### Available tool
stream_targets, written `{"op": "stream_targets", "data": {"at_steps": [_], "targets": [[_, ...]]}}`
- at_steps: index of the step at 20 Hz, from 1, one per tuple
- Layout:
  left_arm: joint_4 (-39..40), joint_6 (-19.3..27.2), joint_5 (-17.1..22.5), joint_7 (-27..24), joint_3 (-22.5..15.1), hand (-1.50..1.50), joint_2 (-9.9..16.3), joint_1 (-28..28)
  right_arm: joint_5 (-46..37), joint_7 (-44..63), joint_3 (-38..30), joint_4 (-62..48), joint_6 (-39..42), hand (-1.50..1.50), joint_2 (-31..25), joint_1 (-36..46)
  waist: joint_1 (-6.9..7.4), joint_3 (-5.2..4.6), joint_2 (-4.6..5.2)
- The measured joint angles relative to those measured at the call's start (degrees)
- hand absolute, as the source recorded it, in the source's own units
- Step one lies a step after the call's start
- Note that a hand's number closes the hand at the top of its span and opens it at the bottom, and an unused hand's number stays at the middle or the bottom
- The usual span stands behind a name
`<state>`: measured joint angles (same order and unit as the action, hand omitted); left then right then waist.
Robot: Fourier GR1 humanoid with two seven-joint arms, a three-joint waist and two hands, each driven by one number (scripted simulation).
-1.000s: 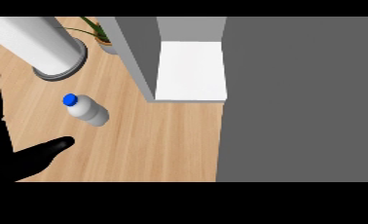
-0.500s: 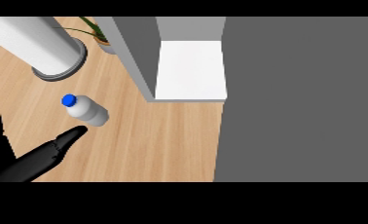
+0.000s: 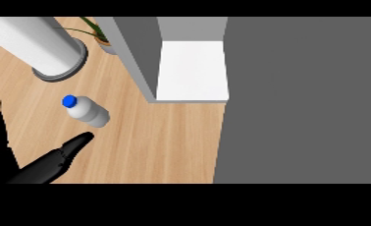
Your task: Pick up the bottled water, place it into the cabinet and close the cabinet
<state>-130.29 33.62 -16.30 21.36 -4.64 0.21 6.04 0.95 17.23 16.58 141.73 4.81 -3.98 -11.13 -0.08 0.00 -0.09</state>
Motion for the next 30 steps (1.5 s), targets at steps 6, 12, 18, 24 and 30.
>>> {"op": "stream_targets", "data": {"at_steps": [6,12,18,24,30], "targets": [[2.28,-0.88,-1.29,1.86,0.37,-1.50,0.62,0.29,-1.03,1.37,3.37,0.44,-1.67,-1.50,0.95,-0.21,-0.06,-0.01,0.01],[10.46,-1.02,3.01,-3.11,4.45,-1.50,0.58,-1.23,-1.50,3.46,5.49,0.76,-3.42,-1.50,0.85,0.98,-0.18,-0.05,0.03],[17.75,-1.92,8.31,-9.69,8.30,-1.50,0.43,-1.51,-1.89,3.70,6.64,0.68,-4.39,-1.50,0.25,1.92,-0.15,-0.05,0.03],[26.07,-5.52,15.85,-17.62,13.25,-1.50,0.50,0.60,-2.04,4.02,6.52,0.84,-5.18,-1.50,-0.64,2.07,-0.12,-0.06,0.01],[35.47,-7.96,19.97,-23.55,15.50,-1.50,0.22,-0.06,-2.31,3.49,7.78,0.95,-6.08,-1.50,-1.43,1.19,-0.27,-0.06,0.02]]}}
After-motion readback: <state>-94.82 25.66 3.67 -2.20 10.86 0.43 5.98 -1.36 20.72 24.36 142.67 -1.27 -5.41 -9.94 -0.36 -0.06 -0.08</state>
